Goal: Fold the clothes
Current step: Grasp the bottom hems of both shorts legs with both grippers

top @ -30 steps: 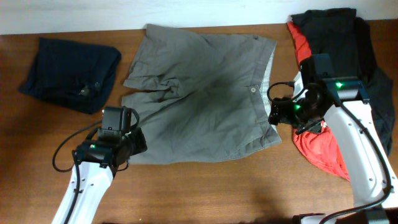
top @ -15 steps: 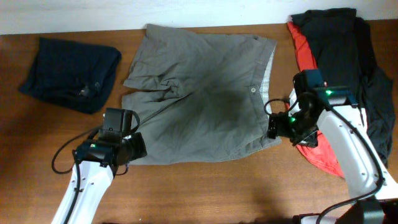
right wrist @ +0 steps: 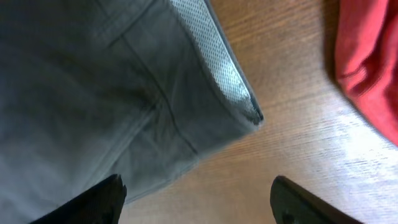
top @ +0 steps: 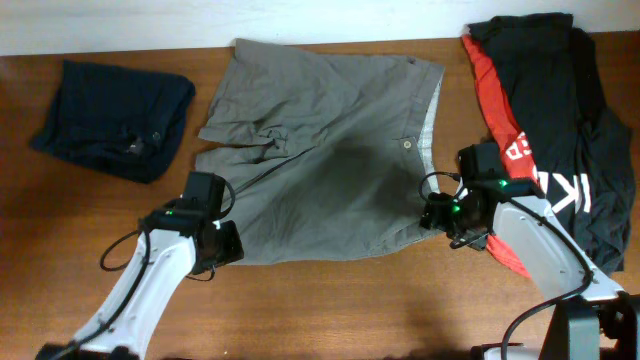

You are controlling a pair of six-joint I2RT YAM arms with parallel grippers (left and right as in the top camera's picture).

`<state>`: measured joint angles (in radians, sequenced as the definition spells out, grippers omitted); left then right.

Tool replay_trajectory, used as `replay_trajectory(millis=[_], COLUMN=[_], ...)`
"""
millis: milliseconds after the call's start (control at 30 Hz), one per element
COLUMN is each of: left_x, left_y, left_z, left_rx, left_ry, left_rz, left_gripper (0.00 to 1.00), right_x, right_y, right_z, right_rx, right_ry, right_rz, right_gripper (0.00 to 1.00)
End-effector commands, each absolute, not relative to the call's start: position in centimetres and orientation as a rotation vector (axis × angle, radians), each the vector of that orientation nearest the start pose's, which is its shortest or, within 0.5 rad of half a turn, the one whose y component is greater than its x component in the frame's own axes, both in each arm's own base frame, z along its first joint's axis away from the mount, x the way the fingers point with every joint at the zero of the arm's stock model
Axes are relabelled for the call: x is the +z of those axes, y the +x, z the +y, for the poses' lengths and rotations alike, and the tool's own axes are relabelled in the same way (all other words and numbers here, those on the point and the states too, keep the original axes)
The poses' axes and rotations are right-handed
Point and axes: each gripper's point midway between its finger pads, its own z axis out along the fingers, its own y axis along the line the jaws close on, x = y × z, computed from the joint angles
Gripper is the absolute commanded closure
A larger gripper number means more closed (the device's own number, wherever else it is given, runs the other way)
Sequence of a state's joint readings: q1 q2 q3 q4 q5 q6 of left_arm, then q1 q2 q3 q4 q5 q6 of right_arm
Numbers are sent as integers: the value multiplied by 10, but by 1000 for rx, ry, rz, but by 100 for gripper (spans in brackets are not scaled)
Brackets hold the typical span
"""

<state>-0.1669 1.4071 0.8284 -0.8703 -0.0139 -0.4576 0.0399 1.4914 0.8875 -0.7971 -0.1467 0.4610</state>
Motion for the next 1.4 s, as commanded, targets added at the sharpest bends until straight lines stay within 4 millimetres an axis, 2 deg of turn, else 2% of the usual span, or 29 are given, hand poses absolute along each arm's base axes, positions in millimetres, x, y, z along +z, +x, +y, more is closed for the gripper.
replay_trajectory(millis=[0,300,533,667,900,1067,1233,1367], left_x=[31,17,12,12,7,-8,-18,-17], left_y=[234,231,229,231,239,233,241,253], left_z=[-38,-39,-36,-30,-19,-17,-18,-13], left_rx=[-25,-9,11,56,109,85,19,17], left_ry=[-495,-625,-838,-965,-1307,-1491,-1510,-1483], left_rz=[3044,3072,3022,2959,2739,2624,2552,2487], left_gripper=[50,50,50,50,50,50,50,52], right_x=[37,9,-8,-10,-9,-12,-26,-36], right_y=[274,276,287,295,302,302,298,292], right_z=[36,36,37,37,37,37,37,37], right_rx=[292,288,297,309,323,320,307,290], right_ry=[703,794,897,907,922,935,993,1029], right_rz=[2905,2906,2876,2847,2815,2819,2842,2872], right_gripper=[22,25,26,26,27,28,32,38])
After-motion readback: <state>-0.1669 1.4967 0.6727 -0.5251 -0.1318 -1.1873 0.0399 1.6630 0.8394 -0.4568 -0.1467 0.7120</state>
